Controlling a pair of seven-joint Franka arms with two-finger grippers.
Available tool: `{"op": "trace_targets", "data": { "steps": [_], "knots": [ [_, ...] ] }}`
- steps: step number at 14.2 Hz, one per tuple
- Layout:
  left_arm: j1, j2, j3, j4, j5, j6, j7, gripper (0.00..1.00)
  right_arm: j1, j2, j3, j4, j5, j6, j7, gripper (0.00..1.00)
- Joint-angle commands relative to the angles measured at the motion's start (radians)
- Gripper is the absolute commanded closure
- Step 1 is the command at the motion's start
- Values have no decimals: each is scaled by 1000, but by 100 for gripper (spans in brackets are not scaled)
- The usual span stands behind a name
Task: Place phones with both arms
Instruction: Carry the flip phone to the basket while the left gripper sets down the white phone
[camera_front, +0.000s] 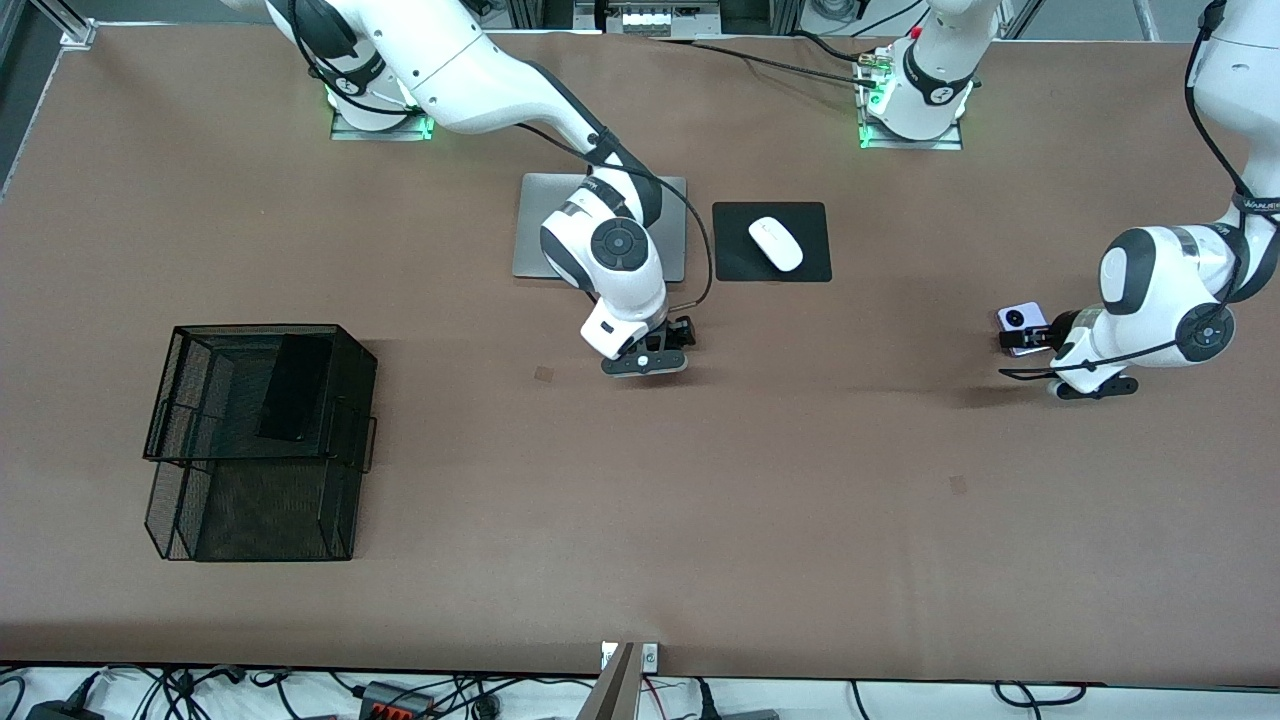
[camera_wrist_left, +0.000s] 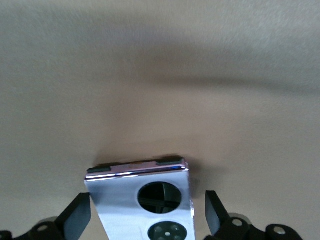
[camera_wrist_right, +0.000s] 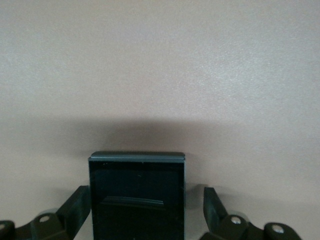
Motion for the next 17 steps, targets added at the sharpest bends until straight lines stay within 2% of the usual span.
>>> {"op": "trace_targets", "data": {
  "steps": [1, 2, 3, 4, 5, 6, 7, 8, 9, 10, 12, 13, 15, 17],
  "knots": [
    [42, 16, -7, -14, -17, 11, 3, 0, 14, 27, -11, 39, -19, 4, 40, 0],
    [44, 21, -7, -14, -17, 11, 3, 0, 19, 28, -11, 39, -21, 4, 40, 0],
    [44, 22, -7, -13, -17, 11, 3, 7, 19, 36, -11, 39, -21, 7, 40, 0],
    [41, 21, -7, -11, -17, 9, 2, 21, 20, 44, -11, 39, -22, 7, 40, 0],
    [38, 18, -8, -11, -18, 5, 0, 40, 22, 50, -11, 39, -22, 10, 40, 0],
    [35, 13, -16, -10, -18, 2, -4, 55, 22, 51, -11, 39, -22, 10, 35, 0],
    [35, 13, -33, 3, -18, -9, -3, 62, 22, 50, -11, 39, -22, 10, 32, 22],
    [35, 12, -54, 28, -18, -56, -3, 67, 20, 48, -11, 39, -22, 8, 24, 59],
    [33, 12, -89, 71, -18, -113, -6, 67, 19, 41, -12, 39, -22, 5, 23, 75],
    [30, 13, -132, 128, -18, -192, -14, 67, 17, 25, -17, 39, -27, 1, 24, 88],
    [-14, 19, -188, 225, -18, -324, -55, 67, -4, -22, -20, 39, -22, -10, 20, 93],
    [-64, 25, -191, 255, -20, -371, -90, 67, -39, -68, -34, 39, -21, -62, 14, 93],
    [-192, 24, -193, 294, -24, -396, -205, 67, -125, -158, -37, 39, -25, -235, -35, 93],
    [-296, 65, -193, 303, -110, -382, -296, 66, -223, -231, -49, 29, -28, -352, -141, 92]
  ]
}}
